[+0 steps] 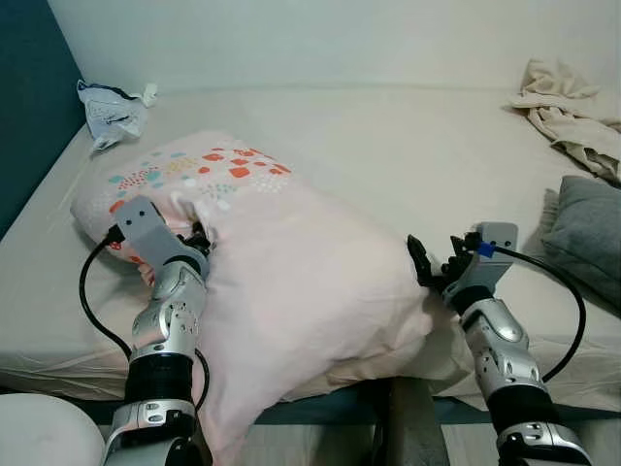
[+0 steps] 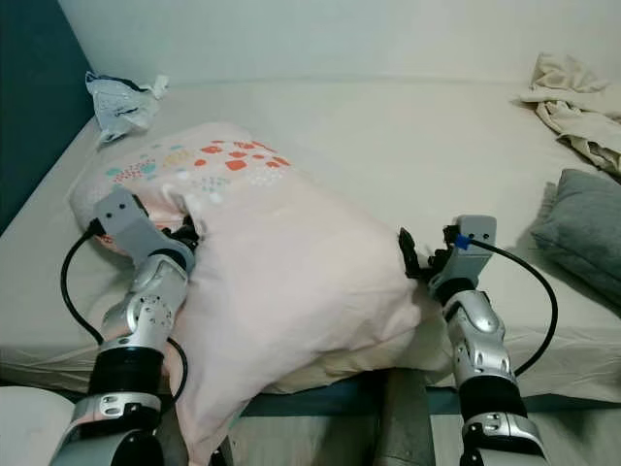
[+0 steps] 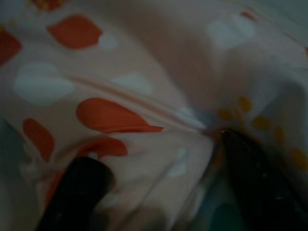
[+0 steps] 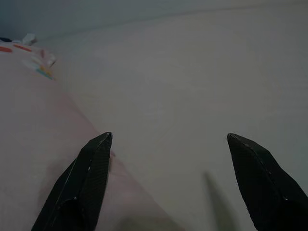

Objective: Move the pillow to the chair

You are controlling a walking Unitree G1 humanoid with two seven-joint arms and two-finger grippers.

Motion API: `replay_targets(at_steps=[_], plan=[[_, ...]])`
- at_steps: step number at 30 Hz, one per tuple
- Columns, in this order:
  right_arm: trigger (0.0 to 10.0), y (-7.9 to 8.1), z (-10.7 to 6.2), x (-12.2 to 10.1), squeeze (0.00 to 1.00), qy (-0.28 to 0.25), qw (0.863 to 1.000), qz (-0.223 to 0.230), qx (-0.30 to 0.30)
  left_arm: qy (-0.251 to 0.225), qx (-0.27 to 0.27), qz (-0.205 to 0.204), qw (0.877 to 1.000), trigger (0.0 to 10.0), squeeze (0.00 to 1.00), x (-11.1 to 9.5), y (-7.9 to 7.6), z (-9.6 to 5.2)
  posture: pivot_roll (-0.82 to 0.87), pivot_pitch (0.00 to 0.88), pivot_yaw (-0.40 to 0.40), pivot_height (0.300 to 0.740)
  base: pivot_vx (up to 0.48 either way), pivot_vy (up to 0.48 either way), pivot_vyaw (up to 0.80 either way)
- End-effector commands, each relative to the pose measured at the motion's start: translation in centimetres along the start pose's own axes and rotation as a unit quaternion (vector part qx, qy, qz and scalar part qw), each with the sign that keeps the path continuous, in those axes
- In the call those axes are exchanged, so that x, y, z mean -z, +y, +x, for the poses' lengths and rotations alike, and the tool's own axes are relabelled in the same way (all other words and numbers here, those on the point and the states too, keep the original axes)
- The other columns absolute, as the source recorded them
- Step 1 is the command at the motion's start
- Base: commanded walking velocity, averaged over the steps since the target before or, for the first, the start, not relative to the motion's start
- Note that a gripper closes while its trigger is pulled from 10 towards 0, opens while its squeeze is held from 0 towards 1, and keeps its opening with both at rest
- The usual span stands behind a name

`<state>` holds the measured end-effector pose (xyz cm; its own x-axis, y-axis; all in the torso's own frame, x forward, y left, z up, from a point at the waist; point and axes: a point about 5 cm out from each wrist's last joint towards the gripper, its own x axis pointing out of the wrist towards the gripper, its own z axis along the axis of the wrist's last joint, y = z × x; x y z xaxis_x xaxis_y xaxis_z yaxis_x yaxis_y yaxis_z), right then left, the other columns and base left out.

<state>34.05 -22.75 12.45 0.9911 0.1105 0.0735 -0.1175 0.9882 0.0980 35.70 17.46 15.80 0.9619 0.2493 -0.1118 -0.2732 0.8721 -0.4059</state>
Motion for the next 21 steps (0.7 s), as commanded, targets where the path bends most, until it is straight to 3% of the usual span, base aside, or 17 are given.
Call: replay_targets(at_steps=[1, 2, 3, 4, 5, 8, 9, 15, 16, 18, 21], plan=[[10.0, 1.0, 0.2, 0.3, 0.00, 0.009, 1.000, 0.005, -0.023, -0.013, 0.058, 0.077, 0.995, 10.0, 1.00, 0.3, -0.7, -0.1, 0.02, 0.154, -0.008, 0.513, 0.000, 0.000, 0.00], [10.0, 1.8, 0.3, 0.4, 0.00, 0.015, 0.998, 0.015, -0.051, -0.035, 0.092, 0.146, 0.984, 10.0, 1.00, 0.0, -0.3, -0.2, 0.02, 0.152, -0.012, 0.513, 0.000, 0.000, 0.00], [10.0, 2.4, 0.4, 0.5, 0.00, 0.020, 0.997, 0.022, -0.071, -0.047, 0.117, 0.192, 0.973, 10.0, 0.72, -0.1, -0.1, -0.3, 0.02, 0.153, -0.013, 0.513, 0.000, 0.000, 0.00], [10.0, 3.3, 0.3, 0.8, 0.00, 0.033, 0.993, 0.038, -0.109, -0.046, 0.141, 0.213, 0.966, 10.0, 0.00, -0.1, 0.4, -0.3, 0.02, 0.153, -0.013, 0.513, 0.000, 0.000, 0.00], [10.0, 5.0, 0.0, 1.1, 0.00, 0.055, 0.979, 0.083, -0.180, -0.042, 0.162, 0.230, 0.959, 10.0, 0.00, -0.2, 1.3, -0.3, 0.03, 0.152, -0.015, 0.513, 0.000, 0.000, 0.00], [10.0, 6.6, -0.7, 1.2, 0.00, 0.075, 0.959, 0.122, -0.243, -0.038, 0.170, 0.250, 0.952, 10.0, 0.00, -0.3, 2.2, -0.3, 0.03, 0.153, -0.017, 0.513, 0.000, 0.000, 0.00], [10.0, 7.7, -1.3, 1.5, 0.00, 0.097, 0.945, 0.127, -0.287, -0.031, 0.168, 0.254, 0.952, 10.0, 0.00, -0.5, 3.1, -0.3, 0.03, 0.154, -0.018, 0.513, 0.000, 0.000, 0.00], [10.0, 8.7, -2.5, 2.0, 0.00, 0.127, 0.923, 0.134, -0.337, -0.001, 0.175, 0.254, 0.951, 10.0, 0.00, -0.4, 5.0, -0.4, 0.03, 0.155, -0.019, 0.513, 0.000, 0.000, 0.00], [10.0, 8.9, -2.9, 2.1, 0.00, 0.130, 0.918, 0.139, -0.347, 0.007, 0.176, 0.238, 0.955, 10.0, 1.00, -0.4, 5.5, -0.5, 0.03, 0.156, -0.019, 0.513, 0.000, 0.000, 0.00], [10.0, 9.7, -4.0, 1.5, 0.00, 0.137, 0.900, 0.155, -0.385, 0.018, 0.191, 0.216, 0.957, 10.0, 1.00, -0.2, 6.8, -0.8, 0.03, 0.156, -0.019, 0.513, 0.000, 0.000, 0.00], [10.0, 9.6, -4.1, 0.4, 0.00, 0.119, 0.895, 0.167, -0.397, 0.025, 0.166, 0.206, 0.964, 10.0, 1.00, -0.2, 7.5, -0.6, 0.02, 0.157, -0.019, 0.513, 0.000, 0.000, 0.00]])
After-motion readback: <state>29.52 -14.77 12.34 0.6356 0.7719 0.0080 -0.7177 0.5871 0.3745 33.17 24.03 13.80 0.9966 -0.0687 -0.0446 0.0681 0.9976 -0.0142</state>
